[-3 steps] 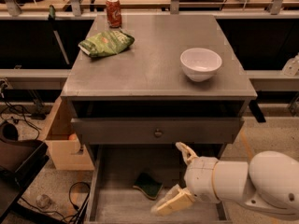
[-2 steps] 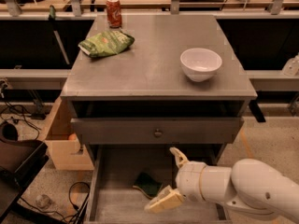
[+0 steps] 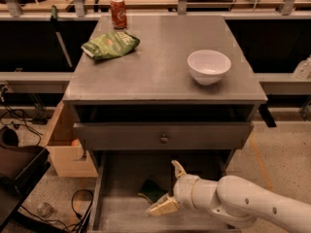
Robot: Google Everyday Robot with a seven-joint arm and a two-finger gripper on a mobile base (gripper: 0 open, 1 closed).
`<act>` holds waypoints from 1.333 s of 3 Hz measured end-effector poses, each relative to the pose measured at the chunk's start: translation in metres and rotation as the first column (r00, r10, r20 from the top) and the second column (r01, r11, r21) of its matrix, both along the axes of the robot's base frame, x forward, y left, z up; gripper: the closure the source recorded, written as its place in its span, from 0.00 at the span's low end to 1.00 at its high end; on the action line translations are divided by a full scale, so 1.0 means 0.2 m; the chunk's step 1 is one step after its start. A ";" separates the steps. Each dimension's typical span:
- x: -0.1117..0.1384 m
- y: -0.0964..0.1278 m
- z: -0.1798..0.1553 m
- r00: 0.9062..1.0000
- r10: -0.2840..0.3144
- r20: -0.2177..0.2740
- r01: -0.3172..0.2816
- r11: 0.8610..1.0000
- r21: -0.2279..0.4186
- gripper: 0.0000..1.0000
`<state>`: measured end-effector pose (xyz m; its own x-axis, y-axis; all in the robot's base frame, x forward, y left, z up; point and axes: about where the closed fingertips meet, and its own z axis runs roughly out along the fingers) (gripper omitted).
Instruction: Pick sponge from middle drawer and place on counter
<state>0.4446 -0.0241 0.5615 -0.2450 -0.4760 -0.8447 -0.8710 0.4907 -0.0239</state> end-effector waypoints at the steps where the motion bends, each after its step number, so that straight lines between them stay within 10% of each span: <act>1: 0.08 0.00 -0.22 0.999 -0.032 -0.001 0.032 0.999 0.012 0.00; 4: 0.22 0.15 -0.74 0.998 0.003 -0.064 -0.007 0.998 -0.055 0.00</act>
Offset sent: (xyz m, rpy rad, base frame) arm 0.0334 0.0180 -0.1173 0.0494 -0.0015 -0.0584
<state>0.4894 0.0061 0.4141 -0.2950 -0.5227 -0.7998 -0.8741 0.4857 0.0050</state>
